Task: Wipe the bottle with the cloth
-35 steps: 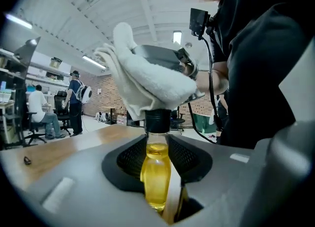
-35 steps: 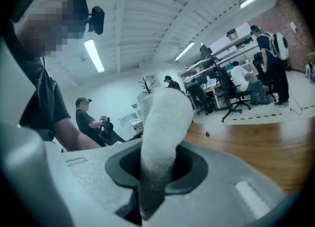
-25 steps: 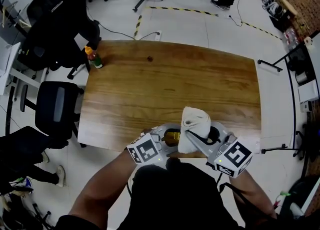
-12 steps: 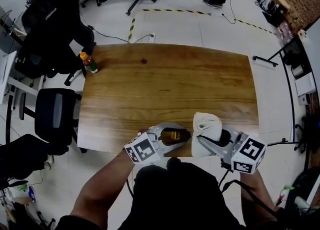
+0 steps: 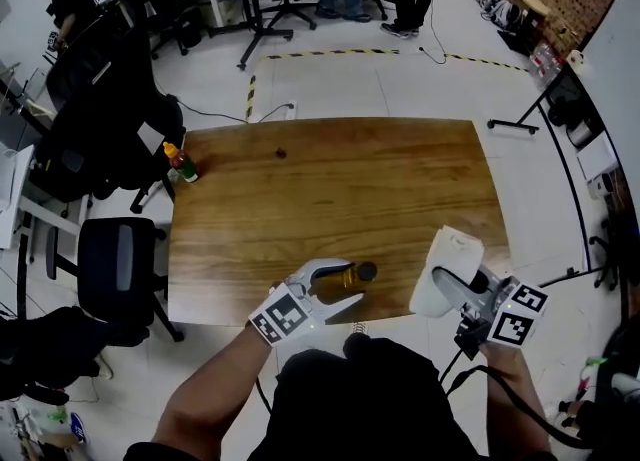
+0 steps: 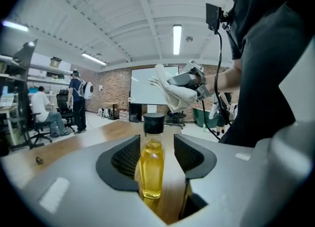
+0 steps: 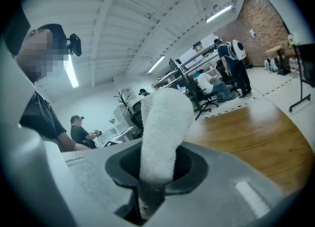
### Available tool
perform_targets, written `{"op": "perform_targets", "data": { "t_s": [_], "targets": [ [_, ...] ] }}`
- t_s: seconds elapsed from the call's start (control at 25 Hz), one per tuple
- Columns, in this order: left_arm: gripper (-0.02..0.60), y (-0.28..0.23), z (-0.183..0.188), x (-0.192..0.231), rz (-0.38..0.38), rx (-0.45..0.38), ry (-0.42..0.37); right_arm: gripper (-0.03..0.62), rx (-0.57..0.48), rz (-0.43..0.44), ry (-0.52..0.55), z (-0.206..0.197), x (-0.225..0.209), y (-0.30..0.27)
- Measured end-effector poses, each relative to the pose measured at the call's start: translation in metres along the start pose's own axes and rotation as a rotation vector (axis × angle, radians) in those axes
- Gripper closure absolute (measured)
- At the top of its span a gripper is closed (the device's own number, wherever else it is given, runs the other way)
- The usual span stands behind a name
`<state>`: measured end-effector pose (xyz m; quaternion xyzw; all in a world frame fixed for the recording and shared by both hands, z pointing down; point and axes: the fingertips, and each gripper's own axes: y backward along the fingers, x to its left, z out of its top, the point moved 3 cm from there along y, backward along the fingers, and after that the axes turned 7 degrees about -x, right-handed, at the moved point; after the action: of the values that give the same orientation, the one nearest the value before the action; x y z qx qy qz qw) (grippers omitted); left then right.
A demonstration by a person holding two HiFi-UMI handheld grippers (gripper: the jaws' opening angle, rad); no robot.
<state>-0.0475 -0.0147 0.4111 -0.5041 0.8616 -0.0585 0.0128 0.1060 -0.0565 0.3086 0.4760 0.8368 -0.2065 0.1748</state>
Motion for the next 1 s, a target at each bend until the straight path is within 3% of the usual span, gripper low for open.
{"op": "perform_targets", "data": {
  "t_s": [0.16, 0.28, 0.36, 0.64, 0.84, 1.0],
  "targets": [
    [0.354, 0.044, 0.002, -0.002, 0.187, -0.039, 0.123, 0.522, -0.062, -0.111, -0.026, -0.016, 0.02, 0.035],
    [0.425, 0.078, 0.011, -0.016, 0.339, -0.11, 0.285, 0.522, -0.116, -0.208, -0.061, -0.037, 0.034, 0.065],
    [0.482, 0.092, 0.017, -0.033, 0.386, -0.155, 0.366, 0.522, -0.127, -0.239, -0.082, -0.055, 0.043, 0.083],
    [0.553, 0.108, 0.045, -0.081, 0.428, -0.168, 0.433, 0.522, -0.11, -0.167, -0.1, -0.088, 0.077, 0.096],
    [0.565, 0.114, 0.051, -0.115, 0.524, -0.163, 0.561, 0.522, -0.083, -0.108, -0.101, -0.097, 0.086, 0.113],
    [0.565, 0.11, 0.056, -0.16, 0.602, -0.189, 0.59, 0.522, -0.054, -0.057, -0.094, -0.098, 0.091, 0.147]
  ]
}}
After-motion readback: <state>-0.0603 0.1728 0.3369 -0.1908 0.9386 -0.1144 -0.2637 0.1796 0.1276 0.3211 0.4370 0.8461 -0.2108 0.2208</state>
